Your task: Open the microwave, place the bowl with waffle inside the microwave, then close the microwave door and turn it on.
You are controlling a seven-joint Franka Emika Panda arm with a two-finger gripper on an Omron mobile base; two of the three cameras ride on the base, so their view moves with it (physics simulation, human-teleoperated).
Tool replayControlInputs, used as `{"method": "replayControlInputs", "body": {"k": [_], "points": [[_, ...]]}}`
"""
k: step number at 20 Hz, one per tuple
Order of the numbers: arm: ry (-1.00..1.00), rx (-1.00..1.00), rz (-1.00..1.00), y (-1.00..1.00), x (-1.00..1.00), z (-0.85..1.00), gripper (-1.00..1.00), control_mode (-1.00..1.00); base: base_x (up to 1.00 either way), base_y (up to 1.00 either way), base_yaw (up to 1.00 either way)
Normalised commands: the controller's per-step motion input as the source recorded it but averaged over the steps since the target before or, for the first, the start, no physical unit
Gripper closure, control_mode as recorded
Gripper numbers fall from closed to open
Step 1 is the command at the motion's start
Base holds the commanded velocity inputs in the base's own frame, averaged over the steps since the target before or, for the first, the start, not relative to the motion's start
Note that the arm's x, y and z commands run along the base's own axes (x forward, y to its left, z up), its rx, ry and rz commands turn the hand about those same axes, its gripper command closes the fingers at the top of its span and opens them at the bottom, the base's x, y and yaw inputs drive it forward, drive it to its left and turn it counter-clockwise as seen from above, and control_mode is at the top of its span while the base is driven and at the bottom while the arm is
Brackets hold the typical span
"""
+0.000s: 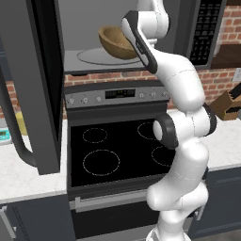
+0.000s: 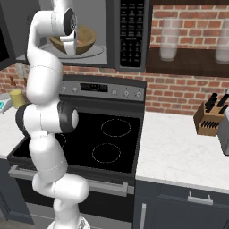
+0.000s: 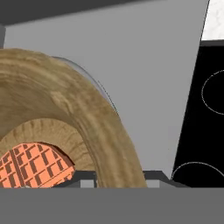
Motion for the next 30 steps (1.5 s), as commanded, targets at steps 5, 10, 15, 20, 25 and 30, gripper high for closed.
{"method": "replayControlInputs", "body": {"k": [5,10,15,20,25,30], "points": [[0.00,0.00,0.00,0.19,0.68,-0.11,1.00,-1.00,0.00,0.00,0.00],[0.00,0.00,0.00,0.20,0.54,-0.19,-1.00,-1.00,0.00,0.00,0.00],[-0.24,0.00,0.00,0.12,0.03,-0.31,-1.00,-1.00,0.00,0.00,0.00],[-0.48,0.03,0.00,0.00,-0.04,-0.46,-1.00,-1.00,0.00,0.00,0.00],[-0.69,0.01,0.00,0.03,-0.72,-0.89,-1.00,-1.00,0.00,0.00,0.00],[-0.77,0.03,0.00,0.00,-1.00,-1.00,-1.00,-1.00,0.00,0.00,0.00]]}}
